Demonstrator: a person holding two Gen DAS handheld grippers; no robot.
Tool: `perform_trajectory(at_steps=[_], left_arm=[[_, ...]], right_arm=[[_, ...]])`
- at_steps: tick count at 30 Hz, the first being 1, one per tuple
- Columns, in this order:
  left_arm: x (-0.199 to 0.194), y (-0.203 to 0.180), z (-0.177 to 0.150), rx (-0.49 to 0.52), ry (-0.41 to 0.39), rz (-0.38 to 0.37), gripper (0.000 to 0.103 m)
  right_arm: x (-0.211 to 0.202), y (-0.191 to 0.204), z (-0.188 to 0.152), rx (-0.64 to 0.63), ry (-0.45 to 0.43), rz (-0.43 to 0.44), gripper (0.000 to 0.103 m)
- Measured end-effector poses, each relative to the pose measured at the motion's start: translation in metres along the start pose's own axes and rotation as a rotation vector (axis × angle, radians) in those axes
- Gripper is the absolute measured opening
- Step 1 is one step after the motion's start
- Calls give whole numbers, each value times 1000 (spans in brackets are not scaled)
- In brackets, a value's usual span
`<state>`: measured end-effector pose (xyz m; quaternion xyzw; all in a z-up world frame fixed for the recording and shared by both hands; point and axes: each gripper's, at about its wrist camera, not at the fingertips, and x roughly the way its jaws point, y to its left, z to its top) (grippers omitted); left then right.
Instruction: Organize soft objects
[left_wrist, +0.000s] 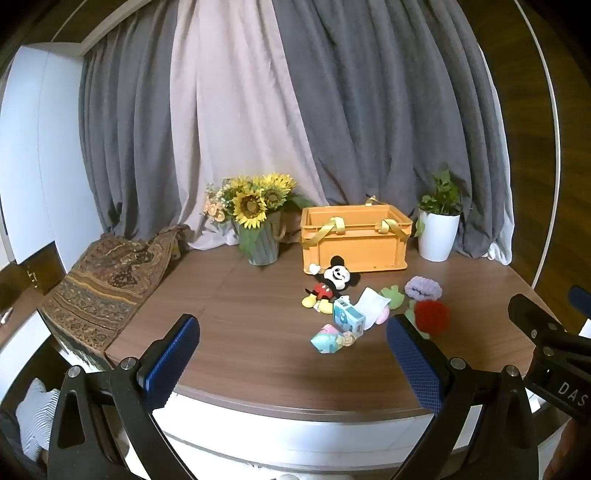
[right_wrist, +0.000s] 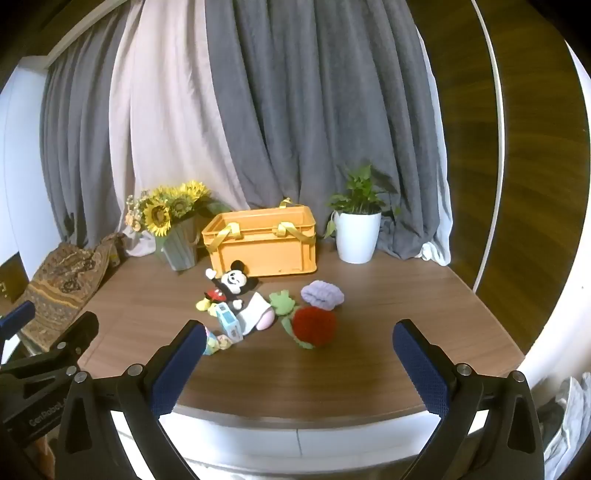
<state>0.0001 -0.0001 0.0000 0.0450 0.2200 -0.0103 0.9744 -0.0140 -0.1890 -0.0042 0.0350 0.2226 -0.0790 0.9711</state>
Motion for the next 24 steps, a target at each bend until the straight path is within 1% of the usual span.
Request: perform_trajectory(at_steps=[5, 6, 7, 11, 19, 24], left_arm=[[2, 0, 1, -4, 6, 0, 103], [1, -1, 6, -4, 6, -3, 103], [0, 0, 4, -5, -3, -6, 103], [-5, -9, 6, -2, -4, -9, 103], [-8, -9, 15, -9, -6, -19, 103], [-8, -10, 15, -7, -10, -16, 103]], right_arm=[[-2, 0, 0, 9, -5, 3, 102], [-2, 1, 1, 10, -6, 2, 102], [0, -2, 0, 10, -6, 2, 102], [-1, -2, 1, 14, -10, 5, 102], [-3, -2, 1, 20, -18, 3, 102], [-5, -4, 4, 22, -19, 3, 102]])
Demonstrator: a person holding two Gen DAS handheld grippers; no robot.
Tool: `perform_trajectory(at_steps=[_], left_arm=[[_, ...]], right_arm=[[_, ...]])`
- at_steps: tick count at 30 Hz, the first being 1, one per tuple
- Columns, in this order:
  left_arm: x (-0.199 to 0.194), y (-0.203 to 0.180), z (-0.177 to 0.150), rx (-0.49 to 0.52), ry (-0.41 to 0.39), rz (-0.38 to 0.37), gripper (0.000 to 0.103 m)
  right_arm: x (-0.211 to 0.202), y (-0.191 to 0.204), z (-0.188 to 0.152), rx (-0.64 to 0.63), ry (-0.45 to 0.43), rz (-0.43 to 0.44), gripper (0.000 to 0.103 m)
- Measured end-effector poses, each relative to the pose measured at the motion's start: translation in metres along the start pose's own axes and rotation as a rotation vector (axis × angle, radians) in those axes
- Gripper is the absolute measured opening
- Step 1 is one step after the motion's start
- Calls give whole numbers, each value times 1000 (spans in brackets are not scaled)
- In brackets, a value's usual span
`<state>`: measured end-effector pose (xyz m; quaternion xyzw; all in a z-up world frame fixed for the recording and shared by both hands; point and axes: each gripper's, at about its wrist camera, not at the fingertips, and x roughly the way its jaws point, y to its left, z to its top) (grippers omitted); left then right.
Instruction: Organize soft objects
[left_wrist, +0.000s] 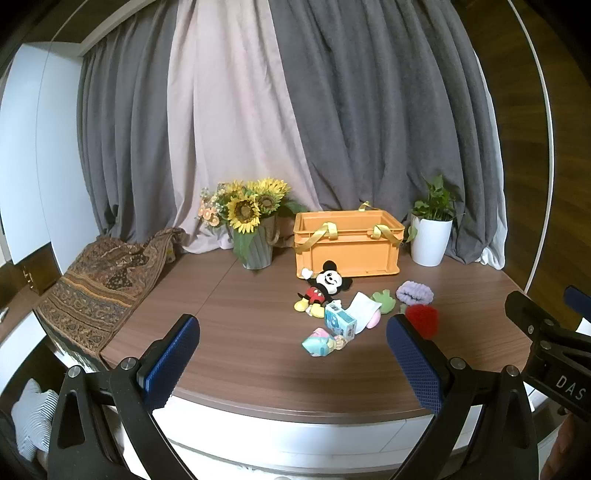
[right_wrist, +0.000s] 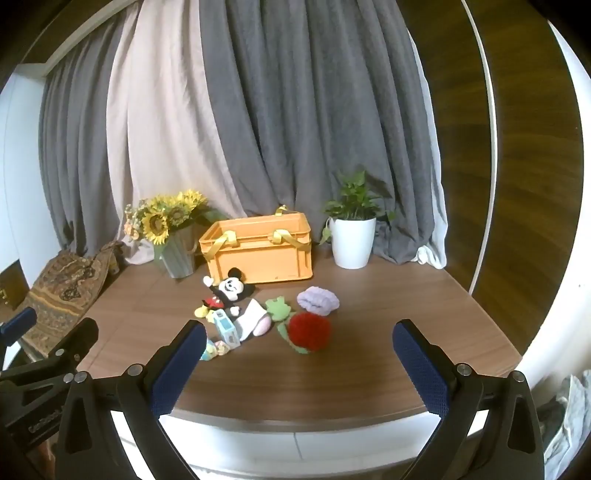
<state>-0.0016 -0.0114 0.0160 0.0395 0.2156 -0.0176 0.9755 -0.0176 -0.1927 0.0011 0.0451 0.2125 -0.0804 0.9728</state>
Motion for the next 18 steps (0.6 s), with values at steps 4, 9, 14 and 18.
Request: perform_trajectory(at_steps=[4, 9, 14, 18], left_arm=[[-1, -1, 5, 2, -7, 6, 103], [1, -2, 3, -1, -5, 0, 103], [3, -4, 3, -2, -4, -2, 103], [3, -5, 2, -3, -5, -3, 103]], right_arm=[[1, -1, -1, 1, 2, 0, 102], [1, 0, -3, 1, -2, -1, 102], [1, -1, -2, 0, -5, -4, 102], [2, -1, -2, 2, -5, -3, 102]])
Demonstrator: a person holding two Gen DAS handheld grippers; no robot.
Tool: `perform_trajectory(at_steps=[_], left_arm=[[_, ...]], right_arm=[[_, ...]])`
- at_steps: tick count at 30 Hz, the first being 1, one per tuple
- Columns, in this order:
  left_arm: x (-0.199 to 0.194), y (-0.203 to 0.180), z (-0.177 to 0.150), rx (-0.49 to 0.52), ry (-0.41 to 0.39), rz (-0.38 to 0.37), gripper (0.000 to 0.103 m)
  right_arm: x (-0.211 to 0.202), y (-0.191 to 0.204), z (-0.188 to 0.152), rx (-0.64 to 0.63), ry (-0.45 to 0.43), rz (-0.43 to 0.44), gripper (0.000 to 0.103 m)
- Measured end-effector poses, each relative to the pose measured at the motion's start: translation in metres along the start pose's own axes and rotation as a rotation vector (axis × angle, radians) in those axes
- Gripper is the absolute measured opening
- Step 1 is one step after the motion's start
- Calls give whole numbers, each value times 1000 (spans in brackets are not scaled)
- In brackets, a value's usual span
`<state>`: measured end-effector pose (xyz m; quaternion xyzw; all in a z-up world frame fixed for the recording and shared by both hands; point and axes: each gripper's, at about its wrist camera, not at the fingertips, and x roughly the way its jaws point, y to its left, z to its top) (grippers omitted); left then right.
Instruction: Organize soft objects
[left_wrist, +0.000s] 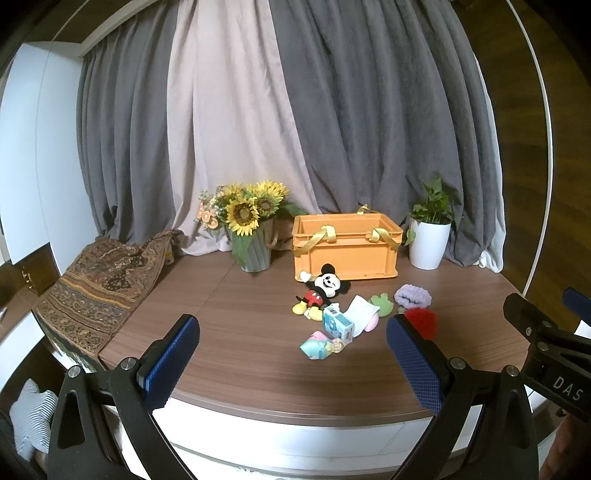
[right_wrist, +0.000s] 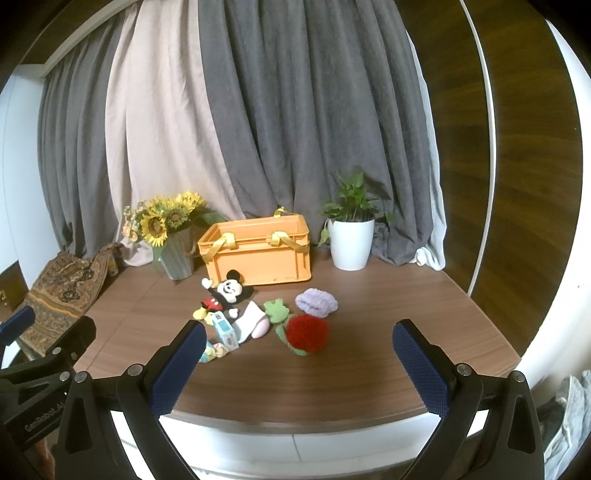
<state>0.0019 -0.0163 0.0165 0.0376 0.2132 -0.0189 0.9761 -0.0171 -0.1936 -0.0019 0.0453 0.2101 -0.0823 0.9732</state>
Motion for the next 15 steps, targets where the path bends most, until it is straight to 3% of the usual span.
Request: perform_trajectory(at_steps=[15], left_arm=[[1, -2, -1, -4, 1, -4, 103]], right_arm=[[0, 1, 1, -2, -4, 1, 102]])
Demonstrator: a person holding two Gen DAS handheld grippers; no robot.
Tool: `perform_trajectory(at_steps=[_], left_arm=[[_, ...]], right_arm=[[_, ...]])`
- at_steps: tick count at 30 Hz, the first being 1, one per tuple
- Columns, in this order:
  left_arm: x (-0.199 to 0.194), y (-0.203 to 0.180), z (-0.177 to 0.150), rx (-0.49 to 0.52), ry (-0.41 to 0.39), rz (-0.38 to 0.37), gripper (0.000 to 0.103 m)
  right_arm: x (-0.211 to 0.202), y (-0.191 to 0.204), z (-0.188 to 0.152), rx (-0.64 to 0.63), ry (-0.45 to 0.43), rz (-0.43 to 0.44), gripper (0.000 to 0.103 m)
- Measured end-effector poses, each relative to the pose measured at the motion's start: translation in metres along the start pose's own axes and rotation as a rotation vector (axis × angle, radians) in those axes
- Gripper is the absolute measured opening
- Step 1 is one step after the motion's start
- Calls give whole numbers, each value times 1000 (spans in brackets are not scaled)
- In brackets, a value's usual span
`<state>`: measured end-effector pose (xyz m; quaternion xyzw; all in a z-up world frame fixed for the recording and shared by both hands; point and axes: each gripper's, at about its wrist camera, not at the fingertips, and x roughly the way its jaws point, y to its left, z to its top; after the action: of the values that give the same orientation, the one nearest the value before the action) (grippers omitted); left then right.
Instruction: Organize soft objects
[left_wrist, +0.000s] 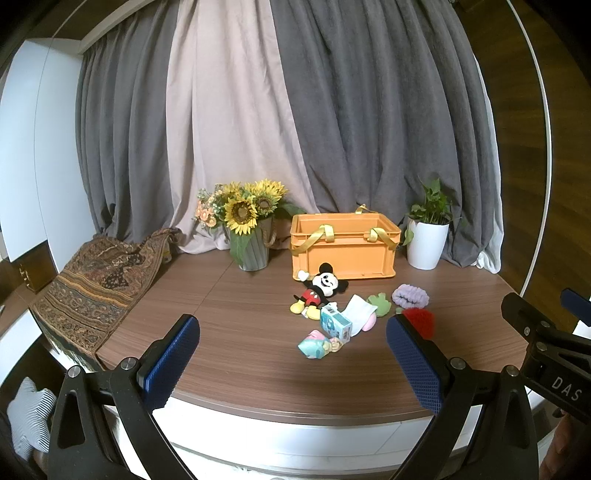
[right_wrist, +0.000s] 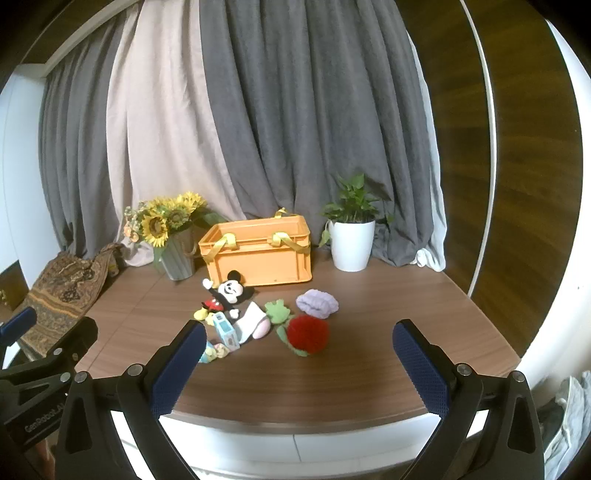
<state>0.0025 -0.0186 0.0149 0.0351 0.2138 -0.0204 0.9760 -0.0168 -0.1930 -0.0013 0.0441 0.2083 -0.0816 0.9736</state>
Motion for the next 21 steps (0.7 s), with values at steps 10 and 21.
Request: perform_trajectory(at_steps=[10, 21], left_arm=[[0, 1, -2, -1, -2, 0, 103], [0, -3, -3, 0, -3, -1, 103]], right_arm=[[0, 1, -1, 0, 0, -2, 102], [1, 1, -1, 0, -1, -2, 102]])
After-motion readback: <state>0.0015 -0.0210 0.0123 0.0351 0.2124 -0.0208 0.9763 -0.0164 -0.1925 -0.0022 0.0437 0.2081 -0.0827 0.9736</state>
